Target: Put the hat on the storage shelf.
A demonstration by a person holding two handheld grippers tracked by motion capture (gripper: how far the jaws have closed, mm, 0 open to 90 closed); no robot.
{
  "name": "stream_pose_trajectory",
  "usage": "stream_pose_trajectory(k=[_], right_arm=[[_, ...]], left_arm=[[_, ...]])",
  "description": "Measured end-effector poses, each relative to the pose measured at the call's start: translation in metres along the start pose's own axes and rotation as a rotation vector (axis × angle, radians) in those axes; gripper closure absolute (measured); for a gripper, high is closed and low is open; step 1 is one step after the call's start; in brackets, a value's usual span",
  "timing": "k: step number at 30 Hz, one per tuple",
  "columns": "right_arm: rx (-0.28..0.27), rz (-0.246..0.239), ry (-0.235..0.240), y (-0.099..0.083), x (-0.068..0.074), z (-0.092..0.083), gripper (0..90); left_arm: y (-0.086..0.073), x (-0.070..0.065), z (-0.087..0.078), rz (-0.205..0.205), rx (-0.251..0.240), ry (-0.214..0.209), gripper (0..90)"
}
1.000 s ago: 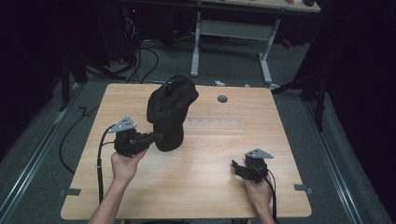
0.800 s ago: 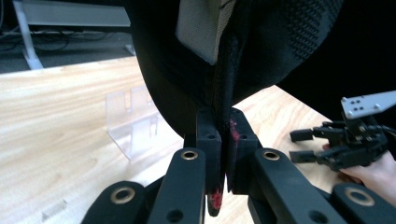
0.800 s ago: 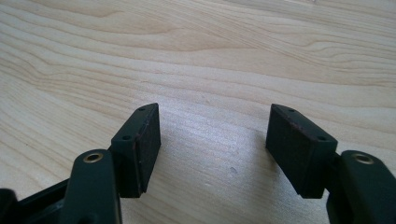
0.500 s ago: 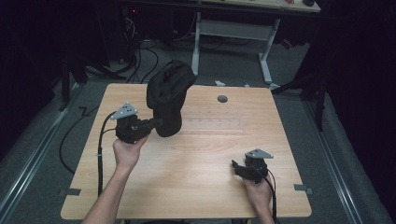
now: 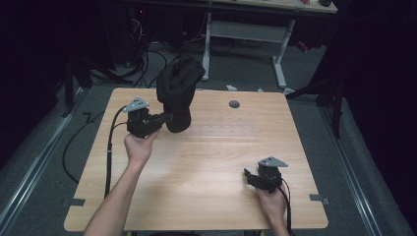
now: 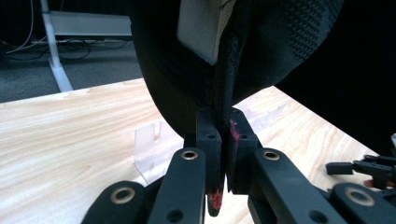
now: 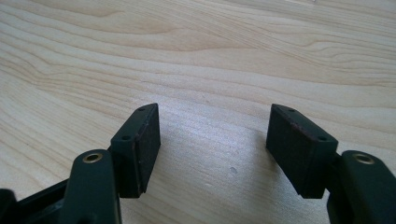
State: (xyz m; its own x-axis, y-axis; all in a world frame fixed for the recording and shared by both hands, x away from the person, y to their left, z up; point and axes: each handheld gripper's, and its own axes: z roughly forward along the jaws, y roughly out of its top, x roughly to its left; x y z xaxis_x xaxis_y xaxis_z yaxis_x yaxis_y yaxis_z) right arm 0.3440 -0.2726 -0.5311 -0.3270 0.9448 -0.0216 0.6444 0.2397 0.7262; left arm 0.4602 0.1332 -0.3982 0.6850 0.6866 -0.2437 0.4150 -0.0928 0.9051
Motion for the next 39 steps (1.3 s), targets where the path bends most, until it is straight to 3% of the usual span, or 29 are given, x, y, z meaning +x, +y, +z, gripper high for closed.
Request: stream_pose_trajectory(k=[5, 9, 18, 32, 39], right_arm=[[0.000, 0.000, 0.000, 0.000, 0.000, 0.000, 35.1], [0.000, 0.000, 0.000, 0.000, 0.000, 0.000, 35.0], [-0.001, -0.001, 0.001, 0.000, 0.000, 0.000, 34.7], [-0.001, -0.003, 0.005, 0.000, 0.000, 0.000, 34.1], [0.000, -0.002, 0.007, 0.000, 0.000, 0.000, 34.0]], left_arm=[[0.000, 0.002, 0.013, -0.008, 0.004, 0.016, 86.2], [0.000, 0.005, 0.021, 0.006, 0.029, 0.050, 86.2], [-0.005, 0.004, 0.033, 0.028, 0.051, 0.069, 86.2], [-0.023, 0.005, 0.048, 0.019, 0.075, 0.070, 86.1], [-0.028, 0.007, 0.046, 0.002, 0.068, 0.060, 85.8]])
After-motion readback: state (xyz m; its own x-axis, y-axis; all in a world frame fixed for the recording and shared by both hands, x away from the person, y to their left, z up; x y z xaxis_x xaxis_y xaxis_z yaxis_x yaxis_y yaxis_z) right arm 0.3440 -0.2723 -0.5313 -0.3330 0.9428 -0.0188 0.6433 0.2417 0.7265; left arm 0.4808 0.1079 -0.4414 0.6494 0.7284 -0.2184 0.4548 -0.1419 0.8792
